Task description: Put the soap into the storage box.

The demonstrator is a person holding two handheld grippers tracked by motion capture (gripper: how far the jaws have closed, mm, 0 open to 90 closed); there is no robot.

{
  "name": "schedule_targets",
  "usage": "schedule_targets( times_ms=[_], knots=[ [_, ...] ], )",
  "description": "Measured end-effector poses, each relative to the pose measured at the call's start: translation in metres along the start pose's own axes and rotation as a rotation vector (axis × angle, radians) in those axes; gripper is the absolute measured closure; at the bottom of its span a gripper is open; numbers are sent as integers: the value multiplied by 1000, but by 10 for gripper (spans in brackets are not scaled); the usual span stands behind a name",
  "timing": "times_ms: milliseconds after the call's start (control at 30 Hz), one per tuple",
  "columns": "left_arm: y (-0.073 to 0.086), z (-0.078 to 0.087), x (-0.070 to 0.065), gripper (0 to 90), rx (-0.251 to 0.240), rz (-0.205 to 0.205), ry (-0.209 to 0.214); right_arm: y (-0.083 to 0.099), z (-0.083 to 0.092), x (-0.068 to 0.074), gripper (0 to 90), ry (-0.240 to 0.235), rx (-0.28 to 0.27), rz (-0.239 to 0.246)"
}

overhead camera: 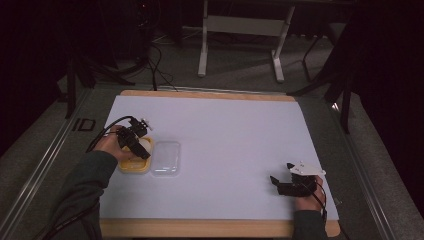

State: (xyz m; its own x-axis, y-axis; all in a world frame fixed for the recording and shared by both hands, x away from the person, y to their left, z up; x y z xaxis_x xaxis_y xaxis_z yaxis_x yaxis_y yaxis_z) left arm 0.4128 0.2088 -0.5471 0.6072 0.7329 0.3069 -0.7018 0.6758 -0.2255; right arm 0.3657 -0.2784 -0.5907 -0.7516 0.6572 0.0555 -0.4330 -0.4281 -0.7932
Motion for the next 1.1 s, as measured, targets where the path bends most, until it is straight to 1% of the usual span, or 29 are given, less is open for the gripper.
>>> schedule_targets(
  times_ms=[200,233,400,433,500,533,567,600,633,667,700,733,767,800,833,867,900,933,967,1000,1033,1067,1100],
  knots=[
    [3,-3,3,253,10,11,4,0,0,0,165,0,0,0],
    [4,-4,4,253,11,19,7,0,0,0,165,0,0,0],
    [6,-7,6,253,14,25,9,0,0,0,166,0,0,1],
    [7,-8,7,253,14,32,10,0,0,0,166,0,0,0],
    [8,-10,7,252,17,40,28,0,0,0,166,0,0,0],
    [8,-10,7,251,17,40,28,0,0,0,166,0,0,0],
    [9,-13,8,235,-7,48,36,0,0,0,165,0,1,0],
    [10,-13,11,181,-14,68,16,0,0,0,166,0,2,1],
    [11,-12,12,152,-23,73,27,0,0,0,166,0,2,1],
    [11,-12,12,150,-23,73,27,0,0,0,166,0,2,1],
    [13,-11,15,146,-34,85,18,0,0,0,165,0,3,1],
    [13,-11,15,121,-34,85,18,0,0,0,165,0,3,1],
    [13,-8,16,121,-49,104,38,0,0,0,165,1,3,2],
    [14,-5,16,147,-70,106,50,0,0,0,166,2,4,3],
    [15,-3,17,151,-79,106,54,0,0,0,165,2,4,3],
    [15,-1,17,151,-93,112,66,0,0,0,166,1,3,3],
    [15,-1,17,153,-93,112,66,0,0,0,166,1,3,3],
    [15,3,17,153,-121,118,75,0,0,0,166,1,3,2],
    [15,6,18,153,-133,123,80,0,0,0,165,2,3,3],
    [15,6,18,156,-133,123,80,0,0,0,165,2,3,3],
    [15,11,19,156,-155,131,83,0,0,0,166,1,3,3],
    [15,11,19,156,-155,131,83,0,0,0,166,1,3,3],
    [15,14,19,156,-171,134,85,0,0,0,166,2,3,2]
  ],
)
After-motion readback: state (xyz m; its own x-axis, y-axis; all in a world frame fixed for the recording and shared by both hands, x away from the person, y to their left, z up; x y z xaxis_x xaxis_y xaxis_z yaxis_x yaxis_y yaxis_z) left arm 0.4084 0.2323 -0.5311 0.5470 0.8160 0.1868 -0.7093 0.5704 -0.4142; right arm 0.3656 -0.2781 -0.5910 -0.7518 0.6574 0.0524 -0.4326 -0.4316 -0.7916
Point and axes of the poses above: each handheld gripper's, and its own axes: z roughly backward along the jaws, y roughly out of its underside, x roughly to its left, the point moved 9 cm from there along -z, roughly forward along the jaws, and after that the axes turned 15 degrees about -y, right-handed, at the moved point
